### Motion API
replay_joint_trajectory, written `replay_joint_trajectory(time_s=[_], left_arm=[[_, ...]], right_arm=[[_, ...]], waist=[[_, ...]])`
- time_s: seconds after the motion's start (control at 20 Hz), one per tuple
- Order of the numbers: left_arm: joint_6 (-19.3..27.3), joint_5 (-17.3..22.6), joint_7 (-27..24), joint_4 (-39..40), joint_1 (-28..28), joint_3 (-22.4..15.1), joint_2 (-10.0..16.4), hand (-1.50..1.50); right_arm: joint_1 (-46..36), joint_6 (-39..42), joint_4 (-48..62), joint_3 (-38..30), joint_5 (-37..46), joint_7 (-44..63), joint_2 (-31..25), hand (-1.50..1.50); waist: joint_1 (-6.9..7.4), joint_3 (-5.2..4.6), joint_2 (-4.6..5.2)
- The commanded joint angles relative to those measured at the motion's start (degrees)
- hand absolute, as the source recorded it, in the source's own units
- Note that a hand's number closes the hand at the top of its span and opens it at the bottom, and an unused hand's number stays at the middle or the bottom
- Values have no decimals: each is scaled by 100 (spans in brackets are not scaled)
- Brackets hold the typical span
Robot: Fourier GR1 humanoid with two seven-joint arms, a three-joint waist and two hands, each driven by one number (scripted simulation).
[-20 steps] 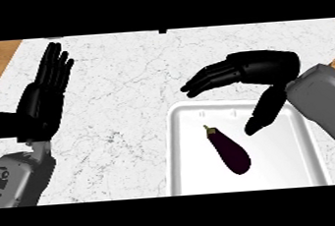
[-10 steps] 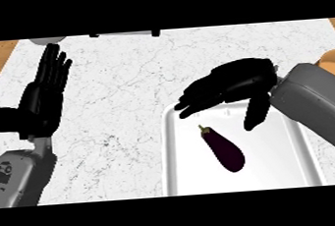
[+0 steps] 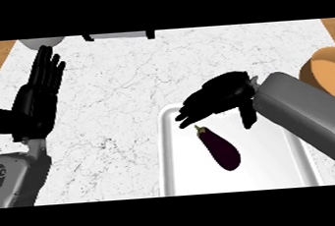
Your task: Pick the eggplant from the tray and place it in the pot
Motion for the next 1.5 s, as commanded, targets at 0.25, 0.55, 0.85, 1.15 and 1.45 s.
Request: replay_joint_trajectory(time_s=[0.25,0.55,0.85,1.15,1.45], left_arm=[[-209,-10,-25,105,41,254,137,0],[-219,-80,-258,211,127,322,-72,0],[-389,-150,-171,389,51,443,-111,0],[-477,-184,-191,225,157,567,-129,0],[-64,-598,-39,-145,339,258,-499,0]], right_arm=[[90,51,909,366,311,-1372,356,-150],[60,-196,984,196,342,-1497,552,-150],[502,-634,1040,216,1093,-789,956,-150],[596,-706,1758,24,1329,-1008,1417,-150],[840,-909,1774,-11,1653,-1237,1444,-150]], waist=[[-93,1,-22],[-143,-1,-38],[-217,-1,-55],[-172,0,-48],[-179,1,-60]])
